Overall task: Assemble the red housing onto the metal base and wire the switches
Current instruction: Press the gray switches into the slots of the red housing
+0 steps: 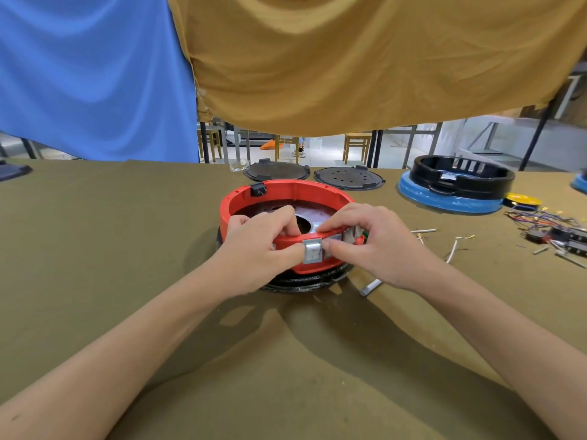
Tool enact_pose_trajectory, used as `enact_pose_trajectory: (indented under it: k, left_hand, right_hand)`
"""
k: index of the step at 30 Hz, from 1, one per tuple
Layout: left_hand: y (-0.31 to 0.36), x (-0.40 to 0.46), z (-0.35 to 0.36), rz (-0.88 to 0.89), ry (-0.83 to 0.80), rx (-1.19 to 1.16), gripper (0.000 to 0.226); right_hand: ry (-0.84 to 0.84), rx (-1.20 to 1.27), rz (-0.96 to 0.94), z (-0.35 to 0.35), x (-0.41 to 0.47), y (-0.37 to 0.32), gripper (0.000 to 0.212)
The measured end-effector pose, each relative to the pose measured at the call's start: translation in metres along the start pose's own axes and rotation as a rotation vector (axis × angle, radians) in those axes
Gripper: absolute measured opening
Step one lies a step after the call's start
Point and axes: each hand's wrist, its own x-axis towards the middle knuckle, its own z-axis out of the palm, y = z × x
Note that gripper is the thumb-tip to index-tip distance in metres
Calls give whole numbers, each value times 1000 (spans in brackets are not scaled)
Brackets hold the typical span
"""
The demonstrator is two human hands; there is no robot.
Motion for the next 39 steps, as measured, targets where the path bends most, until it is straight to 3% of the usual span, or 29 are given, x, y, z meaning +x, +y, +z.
enact_pose_trajectory:
  k: [17, 28, 39]
  left_hand:
    - [0, -1, 6, 78, 48, 212, 20]
    - [-5, -3, 1, 104, 27, 61, 19]
    - [-7, -5, 1, 122, 16, 53, 25]
  right_hand:
    - [50, -155, -91, 16, -7, 8, 31]
    - [-11, -42, -66, 5, -11, 8, 28]
    - [66, -37, -58, 7, -11, 2, 23]
